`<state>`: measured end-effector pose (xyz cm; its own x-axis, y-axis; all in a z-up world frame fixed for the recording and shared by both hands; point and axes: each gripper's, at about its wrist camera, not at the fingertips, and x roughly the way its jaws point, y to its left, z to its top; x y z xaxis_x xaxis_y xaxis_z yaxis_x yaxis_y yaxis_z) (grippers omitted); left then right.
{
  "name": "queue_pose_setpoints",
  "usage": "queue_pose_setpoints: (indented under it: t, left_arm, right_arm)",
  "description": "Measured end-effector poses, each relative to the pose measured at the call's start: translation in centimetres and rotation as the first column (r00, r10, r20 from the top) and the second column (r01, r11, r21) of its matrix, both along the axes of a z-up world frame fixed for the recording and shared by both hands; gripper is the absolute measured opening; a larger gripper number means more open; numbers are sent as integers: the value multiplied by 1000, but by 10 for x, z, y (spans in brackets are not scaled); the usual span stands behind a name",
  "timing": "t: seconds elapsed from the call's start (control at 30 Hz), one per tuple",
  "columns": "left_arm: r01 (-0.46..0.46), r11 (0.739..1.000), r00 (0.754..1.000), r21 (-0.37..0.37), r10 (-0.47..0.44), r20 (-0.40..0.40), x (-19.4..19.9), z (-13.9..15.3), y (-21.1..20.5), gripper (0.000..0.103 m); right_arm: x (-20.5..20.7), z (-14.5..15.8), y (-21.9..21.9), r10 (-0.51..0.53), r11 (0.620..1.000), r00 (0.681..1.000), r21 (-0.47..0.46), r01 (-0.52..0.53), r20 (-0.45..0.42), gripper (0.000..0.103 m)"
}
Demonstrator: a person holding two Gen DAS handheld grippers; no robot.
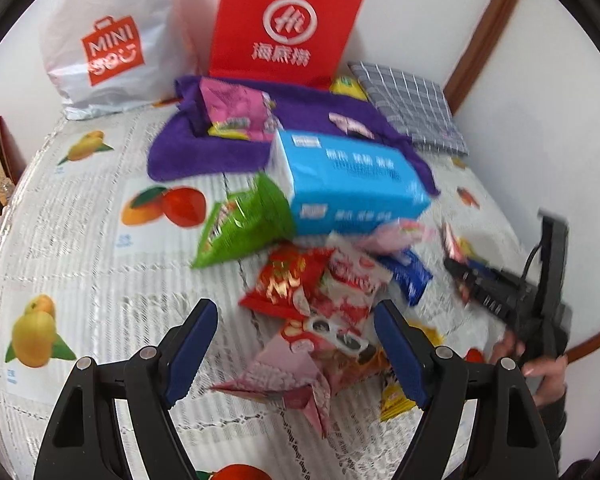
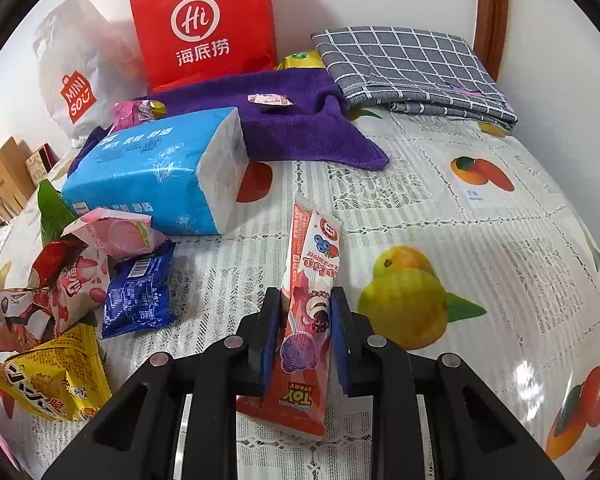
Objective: Organize snacks
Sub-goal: 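Grasp the pink printed snack bag with the left tool while the right tool holds its packet, then carry both held snacks toward the purple towel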
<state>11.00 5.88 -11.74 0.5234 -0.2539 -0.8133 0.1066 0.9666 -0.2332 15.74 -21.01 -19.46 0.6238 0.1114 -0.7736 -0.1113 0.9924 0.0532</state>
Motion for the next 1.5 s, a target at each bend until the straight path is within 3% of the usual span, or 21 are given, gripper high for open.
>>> queue_pose_setpoints:
  t: [0.1, 0.23, 0.4, 0.5, 0.63, 1.03, 1.5]
  left_arm:
    - [23, 1000, 999, 22, -22, -27, -1, -15, -5, 79]
    - [56, 998, 996, -18, -57, -66, -6, -32, -8, 79]
    - [38, 999, 999, -3, -38, -26, -16, -36, -12, 79]
    - [40, 999, 999, -30, -41, -9, -20, -35, -11, 60]
    - [26, 998, 1000, -61, -26, 2, -26, -32, -7, 46]
    - [-39, 996, 999, -78, 42, 35, -55, -12, 11, 44]
    - [-50, 995, 992, -83, 60, 115, -55, 30, 9, 44]
  right_arm:
    - [0, 0, -3, 1, 1000, 1000, 24, -1, -1, 26]
    - [-1, 0, -6, 0, 999, 1000, 52, 0, -1, 26]
    - [-1, 0, -5, 6, 999, 1000, 51, -5, -2, 28]
    - [0, 0, -4, 9, 999, 1000, 50, -9, -3, 29]
    - [0, 1, -4, 8, 998, 1000, 60, -8, -6, 29]
    - [-1, 4, -5, 4, 998, 1000, 65, -3, -14, 28]
    - [-4, 4, -1, 6, 999, 1000, 34, -6, -8, 25]
